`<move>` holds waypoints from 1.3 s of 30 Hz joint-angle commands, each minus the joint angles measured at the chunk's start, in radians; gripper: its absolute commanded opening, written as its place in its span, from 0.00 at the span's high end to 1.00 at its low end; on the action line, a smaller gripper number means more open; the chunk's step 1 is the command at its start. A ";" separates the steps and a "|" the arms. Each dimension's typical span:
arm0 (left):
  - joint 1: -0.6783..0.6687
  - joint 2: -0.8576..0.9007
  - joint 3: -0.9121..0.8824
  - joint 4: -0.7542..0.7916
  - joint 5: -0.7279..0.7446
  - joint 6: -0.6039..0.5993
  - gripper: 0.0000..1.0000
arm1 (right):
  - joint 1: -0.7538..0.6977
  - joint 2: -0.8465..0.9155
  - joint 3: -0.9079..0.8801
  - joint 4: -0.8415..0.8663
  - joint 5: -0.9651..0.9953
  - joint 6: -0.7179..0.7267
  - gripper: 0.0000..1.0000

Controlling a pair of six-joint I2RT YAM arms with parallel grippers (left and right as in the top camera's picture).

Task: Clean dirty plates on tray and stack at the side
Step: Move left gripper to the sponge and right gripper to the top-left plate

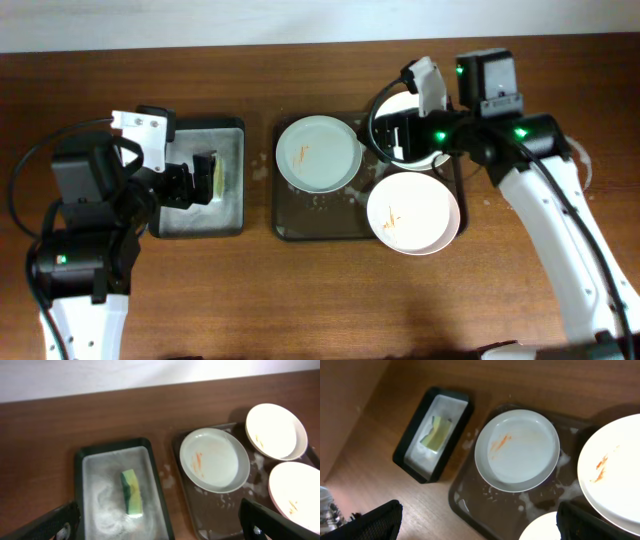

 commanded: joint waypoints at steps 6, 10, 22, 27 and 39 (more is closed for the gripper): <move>0.005 0.014 0.018 -0.034 0.180 -0.006 0.01 | 0.013 0.219 0.018 0.056 0.067 0.158 0.06; 0.005 0.020 0.018 -0.042 0.216 -0.006 0.01 | 0.048 0.301 0.018 0.086 0.211 0.310 0.17; 0.005 0.166 0.018 -0.105 -0.160 -0.306 0.02 | 0.206 0.449 0.018 0.215 0.590 0.533 0.40; 0.005 0.215 0.018 -0.096 -0.176 -0.305 0.02 | 0.200 0.511 0.018 0.264 0.596 0.537 0.40; 0.005 0.274 0.018 -0.096 -0.182 -0.305 0.01 | 0.193 0.588 0.018 0.348 0.585 0.535 0.55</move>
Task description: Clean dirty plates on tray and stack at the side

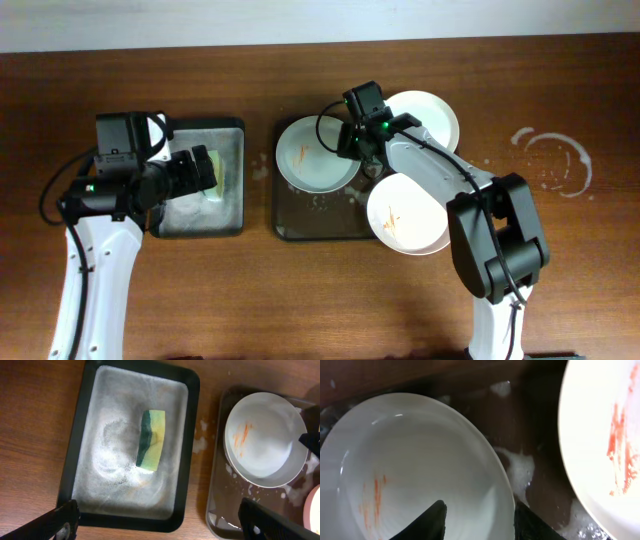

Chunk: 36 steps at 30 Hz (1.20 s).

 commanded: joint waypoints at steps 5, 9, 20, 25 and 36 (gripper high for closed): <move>0.005 0.012 0.016 0.002 -0.013 -0.012 0.01 | -0.005 0.065 0.018 0.019 0.037 0.002 0.56; 0.005 0.012 0.016 0.001 -0.013 -0.012 0.01 | -0.012 0.065 0.018 0.004 0.034 -0.013 0.57; 0.006 0.059 0.016 0.003 0.046 0.009 0.01 | -0.023 0.065 0.018 -0.047 -0.178 -0.017 0.83; 0.006 0.159 0.016 0.035 0.113 0.044 0.02 | -0.051 0.065 0.018 -0.079 -0.224 -0.041 0.96; 0.006 0.357 0.016 0.234 0.108 0.043 0.44 | -0.069 0.065 0.015 -0.101 -0.254 -0.092 0.96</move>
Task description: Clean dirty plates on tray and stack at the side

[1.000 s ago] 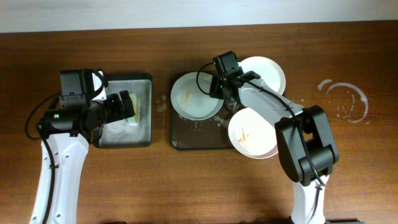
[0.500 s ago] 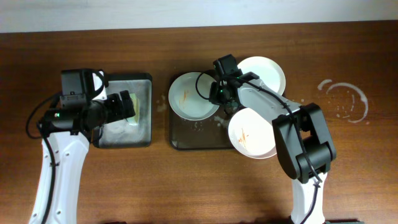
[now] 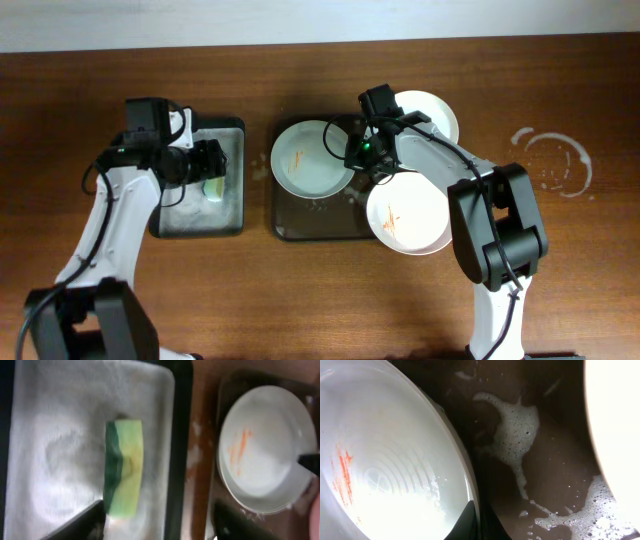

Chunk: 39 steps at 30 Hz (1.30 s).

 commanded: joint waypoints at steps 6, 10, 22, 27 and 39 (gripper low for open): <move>0.003 0.076 0.015 0.100 -0.154 0.010 0.55 | -0.003 0.008 0.010 0.001 -0.008 -0.035 0.96; -0.013 0.094 0.015 0.098 -0.158 0.010 0.78 | -0.003 0.009 0.010 0.004 -0.008 -0.035 0.96; -0.061 0.174 0.015 0.076 -0.354 -0.044 0.99 | -0.003 0.008 0.010 0.008 -0.008 -0.035 0.96; -0.097 0.174 0.015 0.079 -0.304 -0.048 0.99 | -0.003 0.008 0.010 0.011 -0.008 -0.035 0.96; -0.148 0.226 0.015 0.084 -0.305 -0.084 0.99 | -0.003 0.008 0.010 0.011 -0.008 -0.035 0.96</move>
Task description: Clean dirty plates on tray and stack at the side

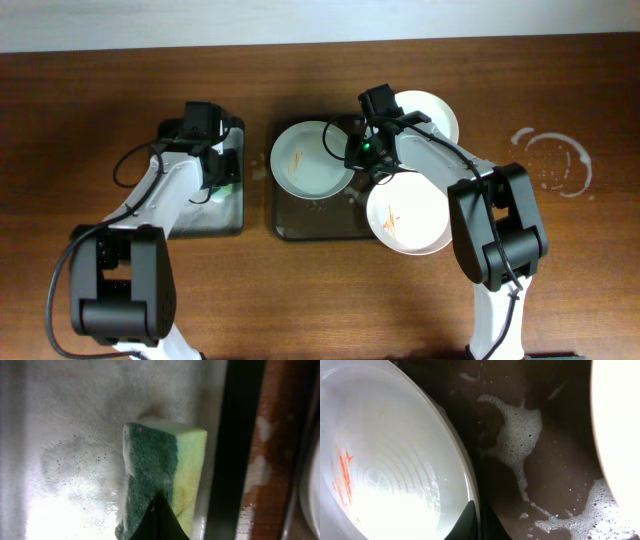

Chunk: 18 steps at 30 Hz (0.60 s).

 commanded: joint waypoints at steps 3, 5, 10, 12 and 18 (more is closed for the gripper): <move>0.002 0.019 0.027 -0.005 0.030 -0.034 0.99 | -0.003 0.008 0.010 0.009 -0.009 -0.014 0.96; 0.002 0.006 0.054 -0.012 0.077 -0.034 0.99 | -0.003 0.009 0.010 0.008 -0.008 -0.014 0.96; 0.002 -0.030 0.104 -0.012 0.188 -0.034 0.99 | -0.003 0.009 0.010 0.010 -0.008 -0.014 0.95; 0.002 -0.040 0.113 -0.013 0.193 -0.034 0.98 | -0.003 0.008 0.010 0.010 -0.008 -0.014 0.96; 0.021 -0.044 0.113 -0.047 0.161 -0.034 0.35 | -0.003 0.009 0.010 0.010 -0.008 -0.014 0.96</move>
